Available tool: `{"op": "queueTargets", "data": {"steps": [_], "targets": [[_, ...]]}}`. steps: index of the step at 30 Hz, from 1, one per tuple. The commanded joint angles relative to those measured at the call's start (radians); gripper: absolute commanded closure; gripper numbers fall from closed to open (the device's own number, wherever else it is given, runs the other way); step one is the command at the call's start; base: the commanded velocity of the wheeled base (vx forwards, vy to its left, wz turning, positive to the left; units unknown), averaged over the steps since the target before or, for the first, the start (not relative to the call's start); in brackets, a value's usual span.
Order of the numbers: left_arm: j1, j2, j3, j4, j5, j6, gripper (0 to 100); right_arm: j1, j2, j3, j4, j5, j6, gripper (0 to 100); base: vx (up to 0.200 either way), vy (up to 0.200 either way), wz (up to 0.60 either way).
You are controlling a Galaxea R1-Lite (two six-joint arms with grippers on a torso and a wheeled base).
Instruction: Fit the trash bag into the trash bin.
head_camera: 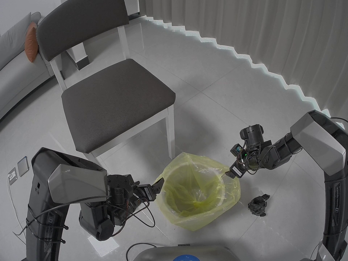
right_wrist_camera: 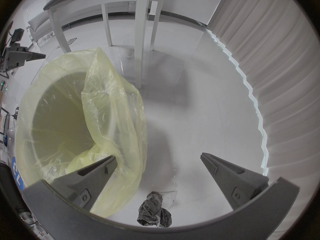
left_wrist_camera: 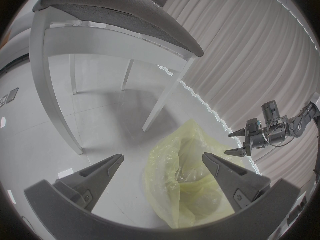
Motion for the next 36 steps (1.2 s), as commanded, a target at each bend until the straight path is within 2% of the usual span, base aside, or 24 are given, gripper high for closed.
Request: {"op": "queueTargets", "data": {"steps": [1,14,24,27,36], "targets": [[0.000,0.001,0.001,-0.015,0.000,0.000,0,-0.002,0.045,-0.004,-0.001,0.000,0.003,0,0.000,0.000,0.00],[0.003,0.003,0.000,-0.015,0.000,0.000,0,0.018,0.140,-0.023,-0.002,-0.001,0.007,0,0.000,0.000,0.00],[0.007,0.032,-0.019,-0.015,0.002,0.001,0,0.085,0.200,-0.070,0.001,-0.003,0.099,0,0.000,0.000,0.00],[0.010,0.040,-0.023,-0.015,0.002,0.001,0,0.088,0.197,-0.065,0.001,-0.003,0.099,0,0.000,0.000,0.00],[0.105,0.032,-0.034,-0.013,-0.007,0.061,0,0.062,0.045,0.023,0.007,-0.001,0.090,0,0.000,0.000,0.00]]}}
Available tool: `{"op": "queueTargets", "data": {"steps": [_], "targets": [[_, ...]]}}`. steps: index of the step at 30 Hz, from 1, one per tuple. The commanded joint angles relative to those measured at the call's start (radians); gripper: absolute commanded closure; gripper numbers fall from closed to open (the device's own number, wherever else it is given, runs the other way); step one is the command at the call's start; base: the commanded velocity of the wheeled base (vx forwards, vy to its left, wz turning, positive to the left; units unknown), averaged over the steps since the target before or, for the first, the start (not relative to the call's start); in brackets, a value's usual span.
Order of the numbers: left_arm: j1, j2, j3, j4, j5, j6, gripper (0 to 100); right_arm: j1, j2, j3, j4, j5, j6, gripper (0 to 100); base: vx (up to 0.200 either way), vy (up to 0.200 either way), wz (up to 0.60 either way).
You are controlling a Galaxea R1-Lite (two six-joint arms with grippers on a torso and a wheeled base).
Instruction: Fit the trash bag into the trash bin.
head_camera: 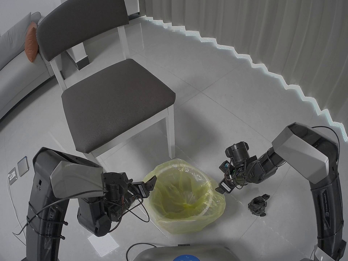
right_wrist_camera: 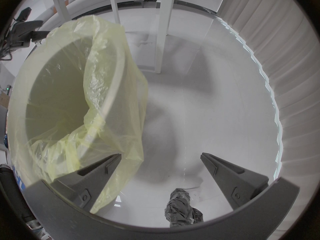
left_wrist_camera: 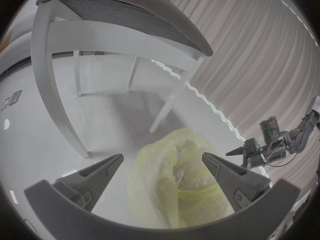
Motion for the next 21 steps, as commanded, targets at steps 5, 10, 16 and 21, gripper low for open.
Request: {"op": "queueTargets", "data": {"steps": [5,10,16,21], "targets": [[0.057,0.008,0.009,-0.011,-0.009,0.064,0,-0.027,-0.154,0.044,0.005,0.000,-0.008,0,0.000,0.000,0.00],[0.055,0.066,-0.003,-0.011,-0.009,0.081,0,-0.021,-0.215,0.052,0.005,0.000,-0.008,0,0.000,0.000,0.00],[0.058,0.121,-0.017,-0.009,-0.009,0.110,0,0.008,-0.263,0.074,0.005,0.000,-0.009,0,0.000,0.000,0.00],[0.114,0.127,-0.023,0.023,-0.009,0.170,0,0.031,-0.266,0.083,0.004,0.000,-0.009,0,0.000,0.000,0.00]]}}
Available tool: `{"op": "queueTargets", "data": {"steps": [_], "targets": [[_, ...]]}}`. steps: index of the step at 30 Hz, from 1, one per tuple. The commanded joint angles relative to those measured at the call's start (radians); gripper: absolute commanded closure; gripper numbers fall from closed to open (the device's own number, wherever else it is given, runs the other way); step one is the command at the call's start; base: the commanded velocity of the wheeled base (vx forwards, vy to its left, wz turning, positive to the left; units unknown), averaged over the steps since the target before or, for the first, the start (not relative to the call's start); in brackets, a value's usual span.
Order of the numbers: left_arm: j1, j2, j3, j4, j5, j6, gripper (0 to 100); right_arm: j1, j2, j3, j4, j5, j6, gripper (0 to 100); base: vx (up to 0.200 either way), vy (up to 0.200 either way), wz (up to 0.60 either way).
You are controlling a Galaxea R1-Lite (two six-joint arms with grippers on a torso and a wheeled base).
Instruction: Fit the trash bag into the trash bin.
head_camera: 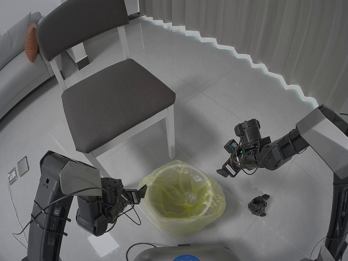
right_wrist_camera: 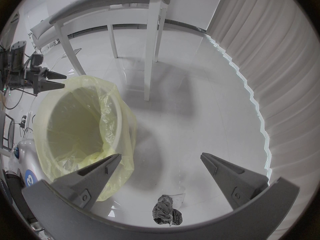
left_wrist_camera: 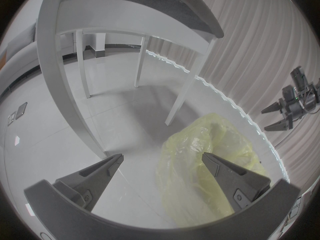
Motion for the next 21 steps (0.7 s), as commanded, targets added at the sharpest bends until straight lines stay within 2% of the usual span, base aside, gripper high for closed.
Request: {"op": "queueTargets", "data": {"steps": [1,10,15,21], "targets": [[0.035,0.026,-0.015,0.034,0.000,0.018,0,0.022,-0.019,0.006,-0.001,0.000,0.000,0,0.000,0.000,0.00],[0.049,-0.006,-0.040,0.163,-0.003,0.018,0,0.092,-0.019,0.023,0.000,0.000,0.000,0,0.000,0.000,0.00],[-0.036,-0.023,-0.027,0.201,-0.017,0.013,0,0.173,-0.010,0.044,0.000,-0.001,0.000,0,0.000,0.000,0.00],[-0.059,-0.037,-0.052,0.278,-0.009,-0.004,0,0.226,0.013,0.049,0.000,-0.001,0.003,0,0.000,0.000,0.00]]}}
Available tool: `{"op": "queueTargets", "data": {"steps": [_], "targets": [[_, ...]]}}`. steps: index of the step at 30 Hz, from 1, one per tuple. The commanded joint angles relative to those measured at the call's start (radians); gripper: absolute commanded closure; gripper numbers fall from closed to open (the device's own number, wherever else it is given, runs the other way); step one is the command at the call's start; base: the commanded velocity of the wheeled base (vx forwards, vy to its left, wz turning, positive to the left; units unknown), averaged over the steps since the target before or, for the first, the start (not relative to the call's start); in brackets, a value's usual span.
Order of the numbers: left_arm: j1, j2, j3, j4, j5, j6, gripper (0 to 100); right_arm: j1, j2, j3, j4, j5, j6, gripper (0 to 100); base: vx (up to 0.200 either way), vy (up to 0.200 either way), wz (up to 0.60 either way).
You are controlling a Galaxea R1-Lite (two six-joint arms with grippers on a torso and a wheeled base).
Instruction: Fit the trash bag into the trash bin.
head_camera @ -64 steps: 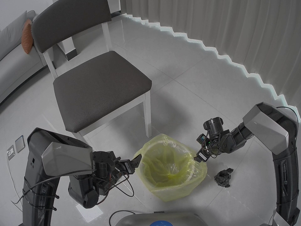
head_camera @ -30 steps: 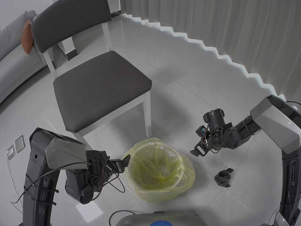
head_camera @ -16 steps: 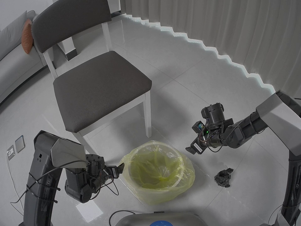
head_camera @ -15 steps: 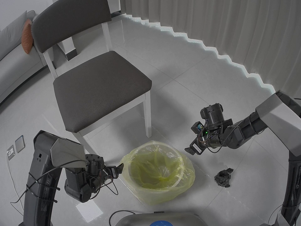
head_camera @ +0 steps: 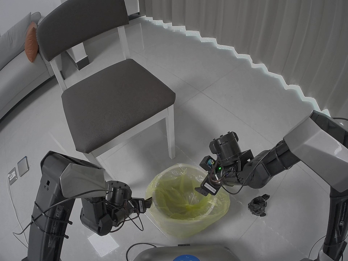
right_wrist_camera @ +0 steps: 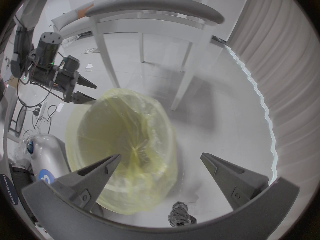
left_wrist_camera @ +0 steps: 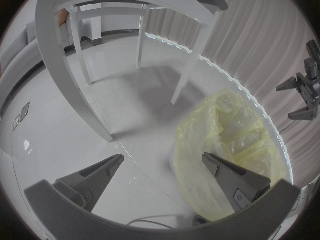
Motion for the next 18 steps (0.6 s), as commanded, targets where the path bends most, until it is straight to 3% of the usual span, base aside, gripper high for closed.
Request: {"op": "queueTargets", "data": {"steps": [1,18], "targets": [[-0.017,-0.018,-0.015,0.019,0.007,-0.007,0,0.040,0.026,0.002,0.000,-0.001,0.002,0,0.000,0.000,0.00],[-0.007,-0.017,-0.002,-0.002,0.039,-0.003,0,0.169,0.146,0.007,0.000,-0.002,0.007,0,0.000,0.000,0.00]]}}
